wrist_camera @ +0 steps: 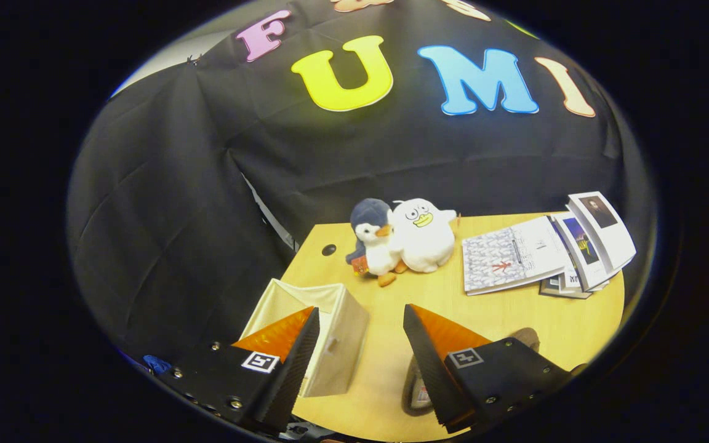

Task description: Open the storage box then place both shoes into the box .Put the left shoe in first, then the right shoe, with the right side of both shoes facing outward in a uniform manner.

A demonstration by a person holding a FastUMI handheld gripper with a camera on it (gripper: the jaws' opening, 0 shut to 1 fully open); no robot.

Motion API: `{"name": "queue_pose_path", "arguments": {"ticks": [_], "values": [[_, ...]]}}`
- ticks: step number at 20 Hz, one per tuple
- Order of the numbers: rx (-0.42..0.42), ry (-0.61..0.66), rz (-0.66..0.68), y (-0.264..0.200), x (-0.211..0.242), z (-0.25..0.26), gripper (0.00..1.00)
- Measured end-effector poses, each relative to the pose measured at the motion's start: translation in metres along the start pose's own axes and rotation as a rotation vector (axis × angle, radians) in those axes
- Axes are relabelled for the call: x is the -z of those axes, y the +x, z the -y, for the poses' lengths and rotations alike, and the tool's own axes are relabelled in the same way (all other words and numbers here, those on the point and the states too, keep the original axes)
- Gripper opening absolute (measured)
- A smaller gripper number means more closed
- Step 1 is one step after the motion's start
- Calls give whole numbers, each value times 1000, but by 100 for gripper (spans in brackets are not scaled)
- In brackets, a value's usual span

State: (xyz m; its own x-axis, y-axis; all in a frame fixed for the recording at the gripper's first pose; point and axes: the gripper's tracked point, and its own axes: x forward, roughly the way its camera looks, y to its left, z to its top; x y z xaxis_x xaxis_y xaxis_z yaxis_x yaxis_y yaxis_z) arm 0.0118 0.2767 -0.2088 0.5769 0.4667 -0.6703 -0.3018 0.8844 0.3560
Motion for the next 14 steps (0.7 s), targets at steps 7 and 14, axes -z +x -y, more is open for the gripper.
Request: {"name": "queue_pose_path", "arguments": {"ticks": [7,14], "values": [[70,25,-89,8,55,59,85],[137,16,-265,20,137,101,85]]}}
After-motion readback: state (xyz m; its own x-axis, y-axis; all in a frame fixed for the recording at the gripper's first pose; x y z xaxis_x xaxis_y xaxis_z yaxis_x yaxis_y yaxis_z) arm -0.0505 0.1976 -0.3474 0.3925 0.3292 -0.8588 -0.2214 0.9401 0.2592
